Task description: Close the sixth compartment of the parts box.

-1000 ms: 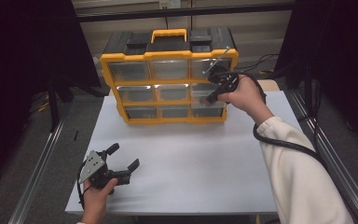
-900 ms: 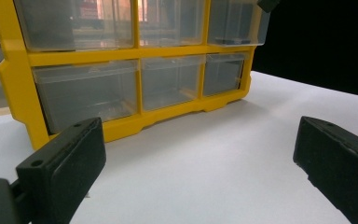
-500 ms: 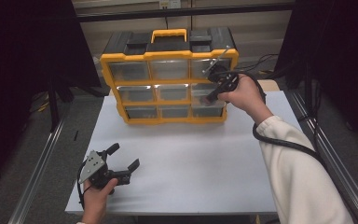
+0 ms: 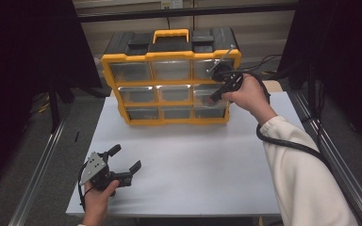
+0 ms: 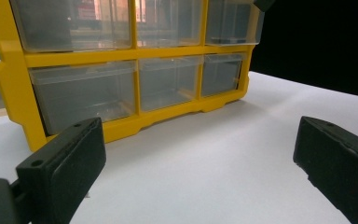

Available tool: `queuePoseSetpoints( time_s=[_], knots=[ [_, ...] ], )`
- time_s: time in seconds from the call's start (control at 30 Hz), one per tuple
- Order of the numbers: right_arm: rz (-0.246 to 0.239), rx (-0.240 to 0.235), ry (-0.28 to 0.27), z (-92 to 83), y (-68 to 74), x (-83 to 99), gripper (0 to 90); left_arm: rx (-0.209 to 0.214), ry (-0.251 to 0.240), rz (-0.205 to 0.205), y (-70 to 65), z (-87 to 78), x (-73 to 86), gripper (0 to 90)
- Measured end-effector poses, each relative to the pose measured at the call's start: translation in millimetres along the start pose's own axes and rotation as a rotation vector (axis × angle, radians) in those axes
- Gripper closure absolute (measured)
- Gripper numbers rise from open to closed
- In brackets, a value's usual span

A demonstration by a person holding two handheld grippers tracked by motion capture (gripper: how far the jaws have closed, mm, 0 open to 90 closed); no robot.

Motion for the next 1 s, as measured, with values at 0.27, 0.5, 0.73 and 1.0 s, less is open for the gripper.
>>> queuePoseSetpoints(
  time_s=[0.27, 0.5, 0.73, 1.0],
  knots=[
    [0.009, 0.008, 0.001, -1.3, -1.0, -0.7, 90.0, 0.0, 0.01, 0.011, 0.7, -0.6, 0.3, 2.3],
    [0.004, 0.009, 0.0, -2.1, -2.3, -1.7, 90.0, -0.001, 0.01, 0.011, 0.8, -0.8, 0.2, 2.3],
    [0.009, 0.01, -0.003, -0.3, -3.6, -2.6, 90.0, -0.011, 0.0, -0.006, 0.0, -0.4, 0.2, 2.3],
    [0.012, 0.013, -0.004, 0.0, -4.4, -4.7, 90.0, -0.003, 0.009, 0.005, 0.7, -0.8, 0.3, 2.3]
  ],
)
Point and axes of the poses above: each handheld gripper's, and its own axes: z roughly forward along the jaws, x roughly out of its underside, y roughly to its left, the point moved 3 cm from there along z, roughly forward along the jaws, and after that the axes turned 6 degrees about x, right-handed, at the moved point
